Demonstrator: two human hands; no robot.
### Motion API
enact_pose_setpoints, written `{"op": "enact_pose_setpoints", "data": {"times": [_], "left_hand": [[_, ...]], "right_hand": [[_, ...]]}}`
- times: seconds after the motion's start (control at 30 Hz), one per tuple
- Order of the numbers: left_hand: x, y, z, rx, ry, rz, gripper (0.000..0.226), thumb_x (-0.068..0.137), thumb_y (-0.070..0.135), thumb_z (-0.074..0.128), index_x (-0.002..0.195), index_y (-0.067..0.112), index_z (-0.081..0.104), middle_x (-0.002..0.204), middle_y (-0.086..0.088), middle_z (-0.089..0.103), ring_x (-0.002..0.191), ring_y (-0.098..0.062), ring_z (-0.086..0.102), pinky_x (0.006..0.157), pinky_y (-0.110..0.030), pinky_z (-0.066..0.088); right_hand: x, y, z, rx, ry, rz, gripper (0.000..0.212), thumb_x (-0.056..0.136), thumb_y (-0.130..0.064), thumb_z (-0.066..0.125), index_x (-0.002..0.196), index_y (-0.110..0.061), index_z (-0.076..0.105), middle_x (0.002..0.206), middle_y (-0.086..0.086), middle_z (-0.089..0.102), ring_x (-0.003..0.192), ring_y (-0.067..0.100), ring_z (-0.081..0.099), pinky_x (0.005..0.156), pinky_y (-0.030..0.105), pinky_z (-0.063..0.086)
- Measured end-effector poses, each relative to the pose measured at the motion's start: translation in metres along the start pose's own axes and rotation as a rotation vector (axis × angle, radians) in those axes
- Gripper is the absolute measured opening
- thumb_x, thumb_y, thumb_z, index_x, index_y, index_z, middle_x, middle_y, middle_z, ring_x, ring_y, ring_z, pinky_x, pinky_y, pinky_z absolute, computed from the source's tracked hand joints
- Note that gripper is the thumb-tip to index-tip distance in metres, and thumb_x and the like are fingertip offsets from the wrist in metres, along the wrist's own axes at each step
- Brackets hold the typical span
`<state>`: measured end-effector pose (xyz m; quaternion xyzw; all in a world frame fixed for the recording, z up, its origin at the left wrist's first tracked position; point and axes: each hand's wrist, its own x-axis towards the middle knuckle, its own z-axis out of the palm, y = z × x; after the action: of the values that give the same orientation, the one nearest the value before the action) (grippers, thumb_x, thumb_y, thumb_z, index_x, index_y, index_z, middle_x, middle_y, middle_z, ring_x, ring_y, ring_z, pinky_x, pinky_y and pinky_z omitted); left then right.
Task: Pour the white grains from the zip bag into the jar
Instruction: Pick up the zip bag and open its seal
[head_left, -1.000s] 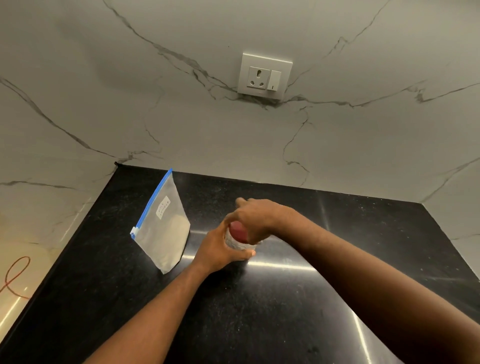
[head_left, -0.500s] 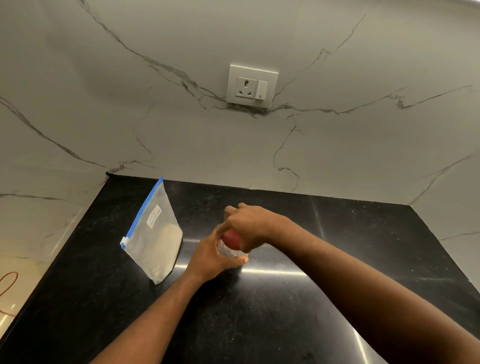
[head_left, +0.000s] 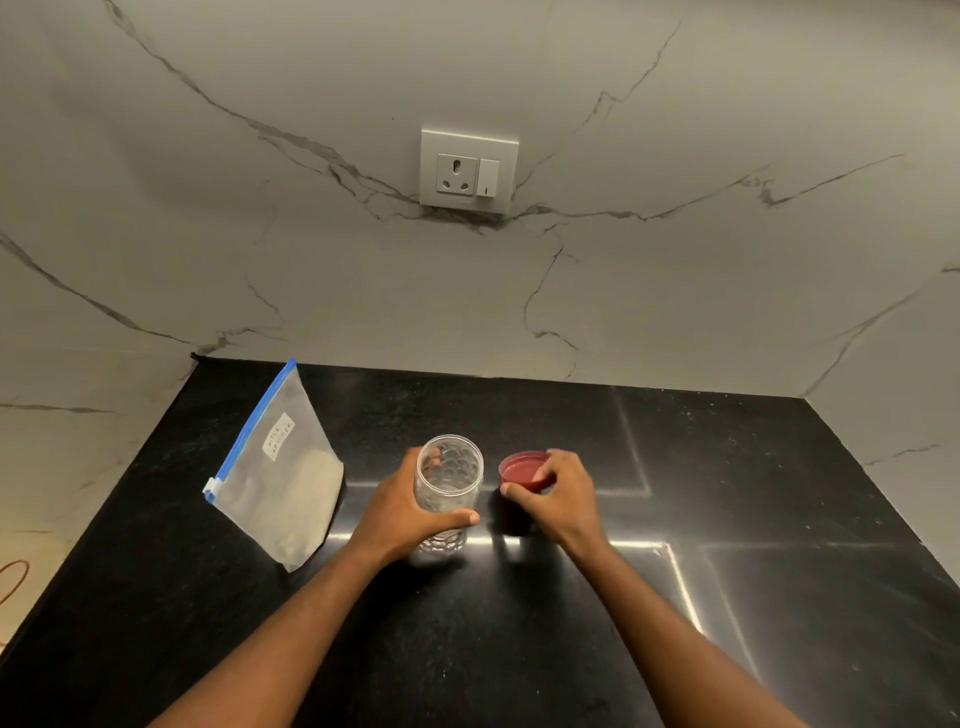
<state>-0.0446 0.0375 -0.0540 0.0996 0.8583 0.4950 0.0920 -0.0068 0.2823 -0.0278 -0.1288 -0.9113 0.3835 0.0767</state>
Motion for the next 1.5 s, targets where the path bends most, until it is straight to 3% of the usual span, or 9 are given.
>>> {"op": "enact_pose_setpoints", "data": {"times": [0.17, 0.33, 0.43, 0.53, 0.67, 0.77, 1.0, 1.3, 1.5], "left_hand": [[-0.008, 0.008, 0.003, -0.019, 0.005, -0.030, 0.117, 0.042, 0.077, 0.094, 0.138, 0.057, 0.031, 0.137, 0.022, 0.056, 0.125, -0.006, 0.059, 0.106, -0.036, 0.053], [-0.029, 0.024, -0.002, 0.019, 0.011, -0.158, 0.146, 0.056, 0.061, 0.097, 0.166, 0.032, 0.007, 0.170, -0.002, 0.031, 0.153, -0.025, 0.037, 0.123, -0.050, 0.036], [-0.057, 0.036, -0.009, -0.040, 0.140, -0.200, 0.119, 0.072, 0.049, 0.093, 0.163, 0.037, 0.017, 0.168, -0.002, 0.034, 0.151, -0.023, 0.039, 0.119, -0.046, 0.040], [-0.090, 0.051, -0.023, -0.120, 0.267, -0.141, 0.079, 0.082, 0.042, 0.088, 0.147, 0.040, 0.043, 0.146, 0.011, 0.055, 0.127, -0.002, 0.059, 0.105, -0.031, 0.052], [-0.138, 0.068, -0.055, -0.146, 0.540, -0.061, 0.032, 0.087, 0.045, 0.076, 0.116, 0.036, 0.066, 0.107, 0.020, 0.072, 0.105, 0.008, 0.067, 0.081, -0.011, 0.057], [-0.165, 0.069, -0.081, -0.133, 0.718, -0.037, 0.017, 0.090, 0.035, 0.078, 0.105, 0.032, 0.070, 0.097, 0.021, 0.075, 0.101, 0.005, 0.070, 0.079, -0.004, 0.053], [-0.171, 0.038, -0.130, -0.084, 0.862, -0.053, 0.032, 0.090, 0.038, 0.080, 0.116, 0.022, 0.070, 0.107, 0.006, 0.075, 0.099, -0.006, 0.071, 0.082, -0.016, 0.056], [-0.138, 0.012, -0.147, -0.030, 0.752, -0.017, 0.039, 0.088, 0.048, 0.072, 0.116, 0.021, 0.079, 0.106, 0.005, 0.081, 0.088, 0.006, 0.071, 0.073, 0.001, 0.051], [-0.136, 0.006, -0.150, -0.107, 0.740, 0.021, 0.056, 0.081, 0.067, 0.068, 0.114, 0.022, 0.080, 0.101, 0.011, 0.081, 0.088, -0.002, 0.076, 0.074, -0.010, 0.059]], "right_hand": [[-0.015, 0.025, 0.021, -0.228, -0.111, 0.058, 0.034, 0.081, -0.052, 0.081, 0.074, -0.027, 0.059, 0.153, -0.001, 0.046, 0.127, 0.018, 0.057, 0.093, 0.034, 0.053], [-0.023, 0.013, 0.010, -0.176, -0.097, -0.005, 0.019, 0.088, -0.040, 0.079, 0.093, -0.024, 0.071, 0.160, 0.005, 0.045, 0.145, 0.019, 0.042, 0.112, 0.042, 0.045], [-0.031, -0.015, 0.004, 0.017, 0.132, -0.297, 0.010, 0.089, -0.024, 0.080, 0.091, -0.020, 0.071, 0.125, -0.001, 0.065, 0.118, 0.007, 0.051, 0.098, 0.042, 0.054], [-0.043, -0.065, 0.008, 0.222, 0.194, -0.594, 0.011, 0.088, -0.016, 0.082, 0.088, -0.016, 0.071, 0.102, -0.008, 0.065, 0.099, 0.009, 0.059, 0.083, 0.030, 0.051], [-0.063, -0.142, 0.028, 0.333, -0.049, -0.831, 0.008, 0.090, -0.015, 0.079, 0.092, -0.010, 0.073, 0.098, 0.003, 0.071, 0.093, 0.016, 0.065, 0.080, 0.032, 0.057], [-0.075, -0.185, 0.042, 0.230, -0.217, -0.945, 0.012, 0.093, -0.014, 0.078, 0.103, -0.009, 0.076, 0.108, 0.008, 0.074, 0.102, 0.020, 0.069, 0.085, 0.037, 0.062], [-0.060, -0.264, 0.065, -0.258, -0.502, -1.133, 0.043, 0.100, -0.011, 0.067, 0.141, -0.021, 0.064, 0.145, 0.002, 0.064, 0.135, 0.023, 0.056, 0.102, 0.042, 0.057], [-0.030, -0.294, 0.070, -0.522, -0.699, -1.034, 0.034, 0.106, -0.019, 0.060, 0.140, -0.018, 0.066, 0.142, 0.004, 0.064, 0.133, 0.019, 0.052, 0.113, 0.035, 0.041], [-0.026, -0.305, 0.067, -0.553, -0.745, -1.003, 0.027, 0.105, -0.021, 0.062, 0.129, -0.016, 0.073, 0.129, 0.004, 0.068, 0.113, 0.010, 0.049, 0.102, 0.027, 0.045]]}}
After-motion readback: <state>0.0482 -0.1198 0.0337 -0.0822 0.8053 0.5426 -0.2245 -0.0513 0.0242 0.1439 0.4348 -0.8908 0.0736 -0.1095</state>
